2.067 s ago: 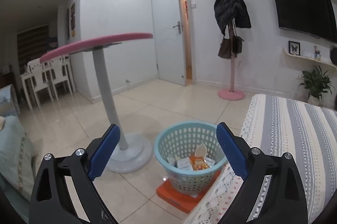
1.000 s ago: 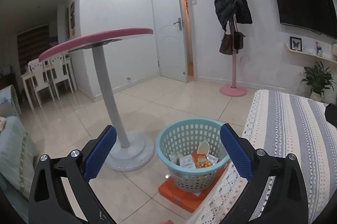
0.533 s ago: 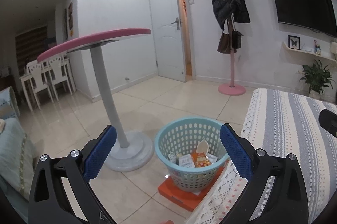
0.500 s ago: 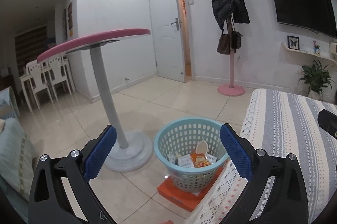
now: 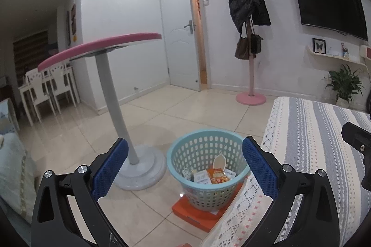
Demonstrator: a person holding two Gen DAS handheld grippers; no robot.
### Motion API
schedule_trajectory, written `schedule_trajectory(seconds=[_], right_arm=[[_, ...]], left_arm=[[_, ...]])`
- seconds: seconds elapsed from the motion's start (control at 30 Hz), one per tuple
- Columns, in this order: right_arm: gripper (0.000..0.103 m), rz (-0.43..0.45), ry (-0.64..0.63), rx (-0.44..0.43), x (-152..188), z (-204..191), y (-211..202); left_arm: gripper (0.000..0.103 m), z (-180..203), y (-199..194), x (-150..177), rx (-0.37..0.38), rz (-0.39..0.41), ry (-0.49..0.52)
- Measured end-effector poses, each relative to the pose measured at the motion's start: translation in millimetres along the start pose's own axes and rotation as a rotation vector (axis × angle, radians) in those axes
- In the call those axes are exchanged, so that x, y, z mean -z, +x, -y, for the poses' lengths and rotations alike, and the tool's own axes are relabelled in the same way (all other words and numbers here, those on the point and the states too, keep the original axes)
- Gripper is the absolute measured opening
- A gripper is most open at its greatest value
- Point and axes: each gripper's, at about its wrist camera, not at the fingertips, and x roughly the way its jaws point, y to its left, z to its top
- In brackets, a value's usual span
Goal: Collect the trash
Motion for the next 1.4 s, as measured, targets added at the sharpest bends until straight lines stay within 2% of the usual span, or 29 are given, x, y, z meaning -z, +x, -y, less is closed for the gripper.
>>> schedule_trajectory(seconds=[0.23,1.4], right_arm=[[0.088,0.000,0.013,-0.005,0.5,1.0,0.5],[0.088,-0.015,0.011,-0.027,1.8,0.5,-1.2]], left_arm=[[0.096,-1.0,2.9,-1.1,0.011,-0.027,-0.015],[0.096,4.7,8.8,-0.8,0.027,-0.052,0.004]])
